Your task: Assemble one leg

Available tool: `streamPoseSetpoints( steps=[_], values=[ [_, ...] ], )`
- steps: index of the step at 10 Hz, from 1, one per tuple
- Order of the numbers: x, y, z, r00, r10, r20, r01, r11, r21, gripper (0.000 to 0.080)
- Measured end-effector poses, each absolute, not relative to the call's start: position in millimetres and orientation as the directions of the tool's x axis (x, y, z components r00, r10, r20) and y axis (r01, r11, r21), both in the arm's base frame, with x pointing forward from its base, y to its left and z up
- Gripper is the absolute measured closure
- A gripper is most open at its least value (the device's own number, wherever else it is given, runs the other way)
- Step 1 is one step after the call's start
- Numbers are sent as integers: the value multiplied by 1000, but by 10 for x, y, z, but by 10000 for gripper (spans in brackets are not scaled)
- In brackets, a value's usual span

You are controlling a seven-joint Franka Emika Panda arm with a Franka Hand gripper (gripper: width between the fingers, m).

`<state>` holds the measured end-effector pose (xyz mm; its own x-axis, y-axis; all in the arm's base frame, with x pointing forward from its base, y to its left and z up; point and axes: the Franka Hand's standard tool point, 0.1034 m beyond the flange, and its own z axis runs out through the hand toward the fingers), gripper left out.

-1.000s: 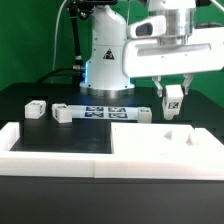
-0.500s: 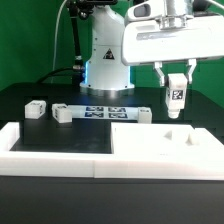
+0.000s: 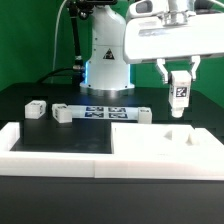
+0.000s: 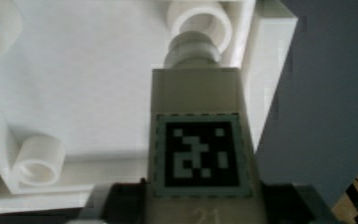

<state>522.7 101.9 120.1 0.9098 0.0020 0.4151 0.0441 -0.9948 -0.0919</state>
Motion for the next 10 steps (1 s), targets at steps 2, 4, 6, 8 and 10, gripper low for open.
streamPoseSetpoints(
  steps=[2,4,6,8,10],
  values=[
    [5214,1023,1191,911,3,413,45,-995,-92,509],
    [5227,1026,1195,911,6,413,48,-995,-91,509],
    [5444,1040,1249,901,49,432,91,-993,-76,509],
    [5671,1039,1227,888,86,452,125,-990,-59,509],
    [5754,1048,1213,869,123,479,160,-986,-36,509]
  ],
)
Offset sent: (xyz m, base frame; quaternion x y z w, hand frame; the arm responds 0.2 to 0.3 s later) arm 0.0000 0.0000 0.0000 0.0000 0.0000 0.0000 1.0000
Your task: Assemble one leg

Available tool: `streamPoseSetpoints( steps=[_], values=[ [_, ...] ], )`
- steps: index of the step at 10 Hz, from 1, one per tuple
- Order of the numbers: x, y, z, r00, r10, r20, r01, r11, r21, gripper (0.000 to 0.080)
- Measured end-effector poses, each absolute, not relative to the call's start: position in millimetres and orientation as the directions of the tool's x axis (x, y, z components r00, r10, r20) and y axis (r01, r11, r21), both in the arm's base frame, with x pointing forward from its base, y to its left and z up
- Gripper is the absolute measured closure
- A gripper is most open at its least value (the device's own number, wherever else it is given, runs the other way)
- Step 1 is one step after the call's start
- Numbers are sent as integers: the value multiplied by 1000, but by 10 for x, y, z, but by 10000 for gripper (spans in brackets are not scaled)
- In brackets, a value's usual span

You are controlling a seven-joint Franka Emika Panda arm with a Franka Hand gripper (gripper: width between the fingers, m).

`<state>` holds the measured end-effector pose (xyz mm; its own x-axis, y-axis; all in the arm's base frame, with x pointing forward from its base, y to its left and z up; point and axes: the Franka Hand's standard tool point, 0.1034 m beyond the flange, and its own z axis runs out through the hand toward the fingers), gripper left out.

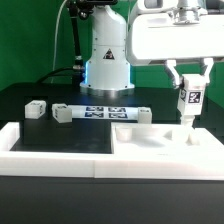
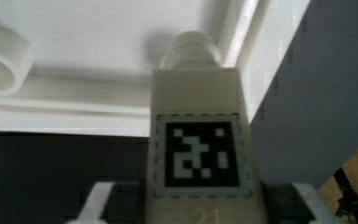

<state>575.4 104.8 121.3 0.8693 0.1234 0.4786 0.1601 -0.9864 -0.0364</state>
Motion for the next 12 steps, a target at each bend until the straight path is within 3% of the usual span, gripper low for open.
streamPoseSetpoints(
  steps=[2,4,7,12],
  values=[
    [5793,999,1242,829,115,547,149,-989,-18,509],
    [5762,1001,1157,826,117,552,149,-989,-14,509],
    [6062,1060,1210,820,108,562,149,-989,-26,509],
    [6117,1098,978,824,106,557,147,-989,-29,509]
  ],
)
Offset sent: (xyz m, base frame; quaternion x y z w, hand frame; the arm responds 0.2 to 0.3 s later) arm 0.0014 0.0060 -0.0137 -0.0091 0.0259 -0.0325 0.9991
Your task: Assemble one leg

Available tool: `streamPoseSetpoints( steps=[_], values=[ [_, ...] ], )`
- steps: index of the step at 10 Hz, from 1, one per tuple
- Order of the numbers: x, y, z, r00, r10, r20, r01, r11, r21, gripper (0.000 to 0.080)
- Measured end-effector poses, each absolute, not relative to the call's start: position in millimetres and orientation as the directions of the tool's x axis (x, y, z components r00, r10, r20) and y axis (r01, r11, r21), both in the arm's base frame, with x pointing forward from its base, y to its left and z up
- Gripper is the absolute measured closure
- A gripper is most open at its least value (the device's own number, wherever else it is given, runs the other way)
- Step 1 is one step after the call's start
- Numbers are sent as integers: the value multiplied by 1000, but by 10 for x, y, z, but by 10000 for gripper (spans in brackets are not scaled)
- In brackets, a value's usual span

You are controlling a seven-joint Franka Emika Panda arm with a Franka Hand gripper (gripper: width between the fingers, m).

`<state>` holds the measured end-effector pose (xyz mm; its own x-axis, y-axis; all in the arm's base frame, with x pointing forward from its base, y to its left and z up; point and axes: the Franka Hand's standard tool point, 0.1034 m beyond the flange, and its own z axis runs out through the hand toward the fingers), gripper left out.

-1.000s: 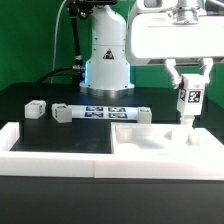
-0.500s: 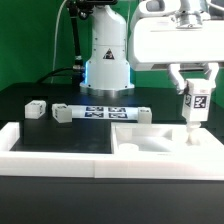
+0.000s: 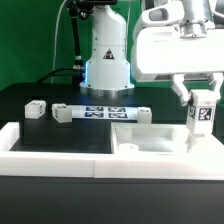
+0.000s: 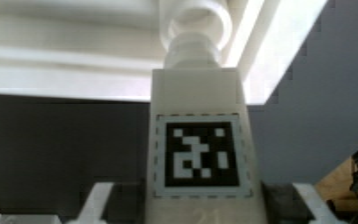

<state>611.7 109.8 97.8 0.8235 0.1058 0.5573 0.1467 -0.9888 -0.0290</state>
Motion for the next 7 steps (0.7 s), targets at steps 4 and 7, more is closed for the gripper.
streamPoseSetpoints(
  steps=[4,7],
  values=[
    [6106,1118,951,817,108,567,149,-989,-26,509],
    [6055,1124,798,819,109,563,148,-989,-24,509]
  ],
)
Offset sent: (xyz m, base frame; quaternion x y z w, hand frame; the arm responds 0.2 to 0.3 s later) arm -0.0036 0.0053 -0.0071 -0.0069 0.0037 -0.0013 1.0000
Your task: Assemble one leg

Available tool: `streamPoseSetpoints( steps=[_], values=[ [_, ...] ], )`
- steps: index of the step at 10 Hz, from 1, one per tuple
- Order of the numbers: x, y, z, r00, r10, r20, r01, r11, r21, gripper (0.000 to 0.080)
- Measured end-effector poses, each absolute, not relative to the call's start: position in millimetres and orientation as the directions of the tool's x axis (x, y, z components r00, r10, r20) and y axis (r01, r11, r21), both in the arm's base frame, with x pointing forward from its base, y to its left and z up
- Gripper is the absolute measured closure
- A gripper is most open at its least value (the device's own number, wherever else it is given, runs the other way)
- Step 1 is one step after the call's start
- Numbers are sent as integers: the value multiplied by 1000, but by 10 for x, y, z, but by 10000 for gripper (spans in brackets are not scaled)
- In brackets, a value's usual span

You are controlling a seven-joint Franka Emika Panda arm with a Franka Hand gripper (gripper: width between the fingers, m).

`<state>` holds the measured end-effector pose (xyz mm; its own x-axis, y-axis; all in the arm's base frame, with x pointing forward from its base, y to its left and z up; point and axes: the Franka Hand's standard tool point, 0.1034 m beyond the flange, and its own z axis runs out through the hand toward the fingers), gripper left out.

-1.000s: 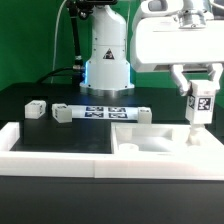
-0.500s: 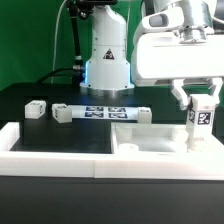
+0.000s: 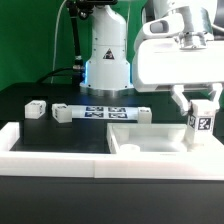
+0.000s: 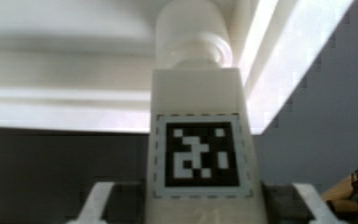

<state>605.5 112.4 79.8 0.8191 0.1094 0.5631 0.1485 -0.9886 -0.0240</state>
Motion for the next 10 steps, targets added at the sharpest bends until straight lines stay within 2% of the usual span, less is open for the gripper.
streamPoseSetpoints(
  steps=[5,6,7,8,9,10],
  values=[
    [6044,1152,771,826,113,553,153,-988,-26,509],
    [6044,1152,771,826,113,553,153,-988,-26,329],
    [6043,1152,769,826,113,552,153,-988,-26,213],
    [6043,1152,768,826,113,552,153,-988,-26,213],
    [6042,1152,767,826,113,552,153,-988,-26,163],
    [6042,1152,767,826,113,552,153,-988,-26,154]
  ],
)
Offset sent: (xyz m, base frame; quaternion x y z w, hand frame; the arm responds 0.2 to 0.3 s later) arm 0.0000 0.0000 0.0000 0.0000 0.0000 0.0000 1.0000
